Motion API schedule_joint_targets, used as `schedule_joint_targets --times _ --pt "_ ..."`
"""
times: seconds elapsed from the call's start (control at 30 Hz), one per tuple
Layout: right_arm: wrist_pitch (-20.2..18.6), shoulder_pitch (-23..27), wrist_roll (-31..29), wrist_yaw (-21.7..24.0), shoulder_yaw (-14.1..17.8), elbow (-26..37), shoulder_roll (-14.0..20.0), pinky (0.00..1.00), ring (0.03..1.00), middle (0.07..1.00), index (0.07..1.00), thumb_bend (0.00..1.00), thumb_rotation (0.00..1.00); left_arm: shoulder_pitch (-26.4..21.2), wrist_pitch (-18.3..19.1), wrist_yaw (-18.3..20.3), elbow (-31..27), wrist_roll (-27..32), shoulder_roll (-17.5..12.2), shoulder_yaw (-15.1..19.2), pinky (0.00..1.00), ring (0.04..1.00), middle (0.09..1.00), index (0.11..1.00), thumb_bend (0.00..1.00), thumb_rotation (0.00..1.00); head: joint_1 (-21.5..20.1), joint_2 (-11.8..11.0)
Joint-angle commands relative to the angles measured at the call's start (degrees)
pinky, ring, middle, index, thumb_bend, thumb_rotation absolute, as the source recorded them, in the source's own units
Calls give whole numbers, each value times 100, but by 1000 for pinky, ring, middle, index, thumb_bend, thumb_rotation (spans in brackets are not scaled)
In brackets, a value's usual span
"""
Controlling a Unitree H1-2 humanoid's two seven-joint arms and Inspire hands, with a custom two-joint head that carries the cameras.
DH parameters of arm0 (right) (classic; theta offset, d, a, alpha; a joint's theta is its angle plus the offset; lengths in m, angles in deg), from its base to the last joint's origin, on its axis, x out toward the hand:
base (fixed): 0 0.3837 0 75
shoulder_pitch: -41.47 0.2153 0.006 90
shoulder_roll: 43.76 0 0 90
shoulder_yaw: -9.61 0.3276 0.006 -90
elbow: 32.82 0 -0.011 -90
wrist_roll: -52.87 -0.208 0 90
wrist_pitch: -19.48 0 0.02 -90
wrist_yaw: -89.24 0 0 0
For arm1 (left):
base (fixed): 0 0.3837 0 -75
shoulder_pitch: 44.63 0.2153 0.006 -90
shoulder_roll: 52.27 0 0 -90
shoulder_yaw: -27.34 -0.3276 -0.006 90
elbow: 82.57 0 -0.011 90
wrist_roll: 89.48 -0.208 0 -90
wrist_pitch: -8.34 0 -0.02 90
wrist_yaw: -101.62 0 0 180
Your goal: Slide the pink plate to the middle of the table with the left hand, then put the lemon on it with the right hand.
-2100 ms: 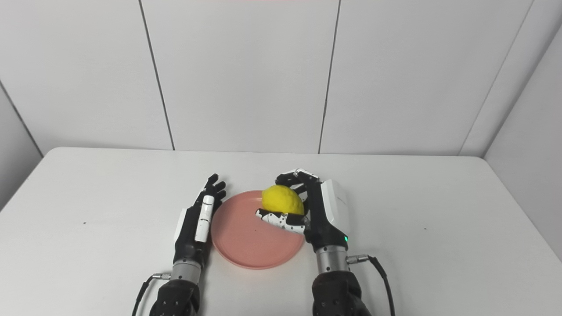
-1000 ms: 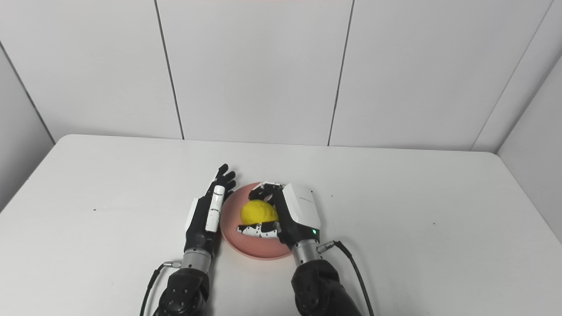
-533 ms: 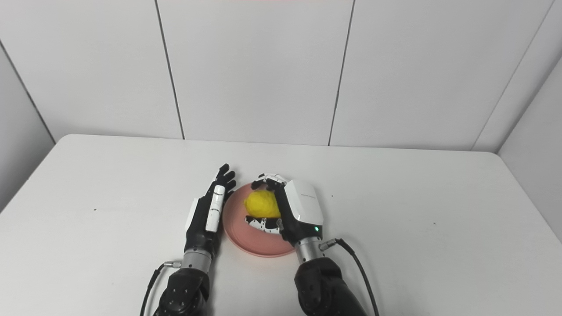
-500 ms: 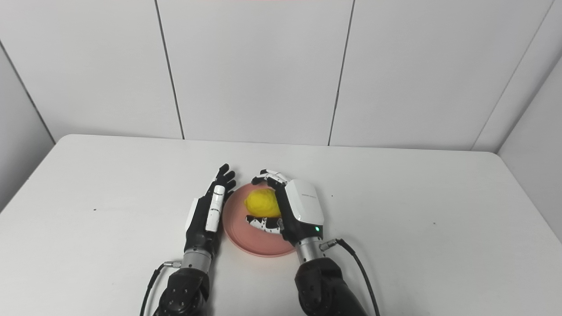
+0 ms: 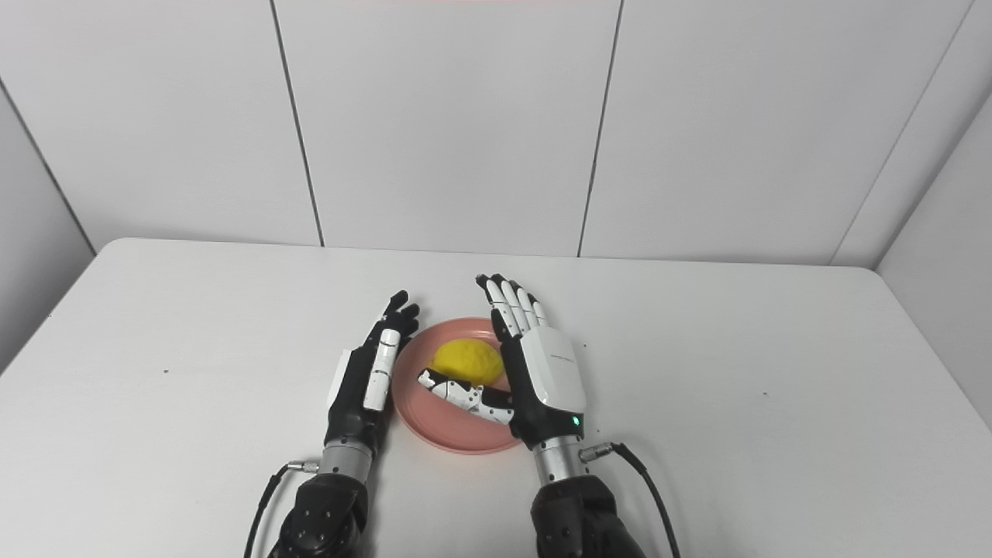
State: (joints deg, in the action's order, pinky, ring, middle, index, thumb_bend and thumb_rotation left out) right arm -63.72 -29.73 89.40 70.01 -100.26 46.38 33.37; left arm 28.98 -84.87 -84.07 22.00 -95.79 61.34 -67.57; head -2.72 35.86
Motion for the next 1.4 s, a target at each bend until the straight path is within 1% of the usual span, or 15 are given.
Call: schedule_joint_targets --times 0.0,0.07,0.1,0.2,0.27,0.33,0.37,0.5,0.6,0.7,0.73,0.9,1.13,1.27,1.37 --pt "410 99 -221 -127 178 208 -37 1000 977 966 957 644 840 -9 77 -10 -9 12 -63 63 948 918 918 919 679 1000 -14 -2" --pt "520 64 -430 -134 333 193 -62 974 970 965 957 629 863 -17 67 57 -5 115 -77 90 967 925 929 936 687 1000 -30 -6" --pt "523 32 -577 -95 426 198 -84 931 960 965 955 624 880 -21 56 100 -4 185 -82 107 983 935 938 947 686 1000 -32 -4" --pt "464 -78 -1246 202 720 236 -167 894 956 977 961 639 921 -43 -2 194 14 332 -110 145 995 953 952 962 675 1000 -31 2" --pt "460 -112 -1547 358 860 243 -181 908 963 979 967 636 973 -52 -15 235 13 378 -140 156 999 963 961 972 669 1000 -42 10" --pt "533 -126 -1775 394 1012 170 -210 922 961 968 957 630 995 -55 14 265 -6 409 -162 168 1000 969 965 977 673 1000 -60 23" --pt "530 -132 -1970 450 1101 116 -240 926 959 963 953 628 998 -52 40 282 -28 431 -167 175 1000 970 966 978 675 1000 -75 29" --pt "495 -144 -2560 714 1338 -24 -342 977 977 969 965 680 1000 -37 26 328 -65 477 -179 184 1000 977 975 980 664 1000 -89 51" --pt "565 -124 -2860 898 1439 -135 -368 991 981 972 971 681 1000 -26 22 341 -96 528 -185 203 1000 978 978 983 660 1000 -107 72" --pt "672 -106 -3182 1061 1546 -277 -403 992 980 974 977 714 1000 -28 -6 323 -110 536 -188 221 1000 975 977 982 644 1000 -112 81" --pt "687 -99 -3245 1094 1576 -315 -419 991 980 976 978 728 1000 -30 -6 320 -113 534 -190 228 1000 977 978 984 642 1000 -114 89" --pt "720 -118 -3399 1202 1655 -405 -472 996 981 970 970 720 1000 -35 -62 352 -103 586 -190 270 1000 990 990 999 632 1000 -114 106" --pt "436 -253 -3457 1389 1629 -227 -500 1000 996 975 972 774 1000 -24 -63 310 -131 536 -179 304 1000 1000 1000 1000 629 1000 -104 152" --pt "505 -319 -3439 1470 1593 -164 -545 1000 988 977 976 760 1000 -29 -86 280 -126 495 -179 311 1000 1000 1000 1000 619 1000 -90 168" --pt "613 -315 -3489 1469 1620 -255 -611 981 974 974 973 753 1000 -45 -110 256 -113 456 -194 309 1000 1000 1000 1000 614 1000 -61 210"
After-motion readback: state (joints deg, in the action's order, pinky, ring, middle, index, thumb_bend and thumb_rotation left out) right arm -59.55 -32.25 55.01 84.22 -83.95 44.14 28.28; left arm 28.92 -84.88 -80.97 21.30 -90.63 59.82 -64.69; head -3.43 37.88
